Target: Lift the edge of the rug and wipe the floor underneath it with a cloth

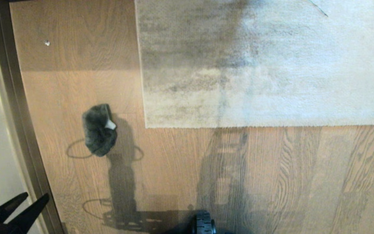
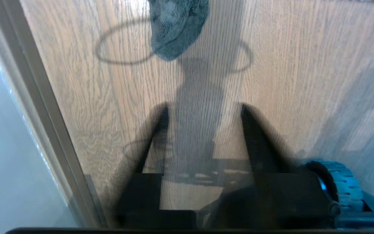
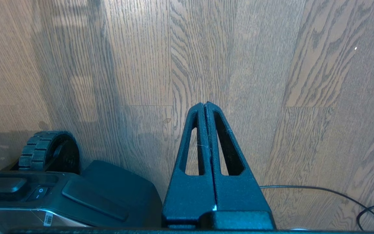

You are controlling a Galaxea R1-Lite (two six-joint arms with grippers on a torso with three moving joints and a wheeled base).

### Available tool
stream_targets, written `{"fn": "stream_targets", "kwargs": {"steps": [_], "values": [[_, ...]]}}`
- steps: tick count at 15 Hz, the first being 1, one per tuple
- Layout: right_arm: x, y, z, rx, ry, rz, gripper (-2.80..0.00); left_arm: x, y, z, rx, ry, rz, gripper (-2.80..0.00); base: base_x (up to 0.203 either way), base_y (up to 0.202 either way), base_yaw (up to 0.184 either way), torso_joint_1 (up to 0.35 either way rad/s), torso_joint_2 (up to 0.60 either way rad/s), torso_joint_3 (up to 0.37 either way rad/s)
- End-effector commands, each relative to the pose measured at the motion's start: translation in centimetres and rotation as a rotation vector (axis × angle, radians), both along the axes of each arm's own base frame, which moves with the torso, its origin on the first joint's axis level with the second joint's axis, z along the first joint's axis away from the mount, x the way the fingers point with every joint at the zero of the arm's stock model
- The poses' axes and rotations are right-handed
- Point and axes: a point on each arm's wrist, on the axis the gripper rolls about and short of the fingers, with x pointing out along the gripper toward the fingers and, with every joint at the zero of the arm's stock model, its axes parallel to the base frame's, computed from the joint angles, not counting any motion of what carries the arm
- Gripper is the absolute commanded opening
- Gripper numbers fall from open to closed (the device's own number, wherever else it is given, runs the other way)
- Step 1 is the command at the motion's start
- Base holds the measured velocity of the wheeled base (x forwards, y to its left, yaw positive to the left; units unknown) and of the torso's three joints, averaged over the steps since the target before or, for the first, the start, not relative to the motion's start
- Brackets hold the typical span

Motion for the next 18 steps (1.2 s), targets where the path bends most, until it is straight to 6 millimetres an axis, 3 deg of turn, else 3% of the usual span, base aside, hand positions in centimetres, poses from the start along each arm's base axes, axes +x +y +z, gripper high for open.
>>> {"fn": "stream_targets", "kwargs": {"steps": [1,8,18], "values": [[0.0,0.0,0.0,0.000,0.001,0.000,-2.80,-2.1,0.1,0.2,-0.005,-0.098,0.002,-2.80,0.000,0.000,0.000,0.000,0.00,0.000],[0.0,0.0,0.0,0.000,0.001,0.000,-2.80,-8.6,0.3,-4.0,-0.004,-0.196,0.036,-2.80,0.000,0.000,0.000,0.000,0.00,0.000],[0.0,0.0,0.0,0.000,0.001,0.000,-2.80,-8.8,0.2,-4.7,0.062,-0.165,0.025,-2.80,0.000,0.000,0.000,0.000,0.00,0.000]]}}
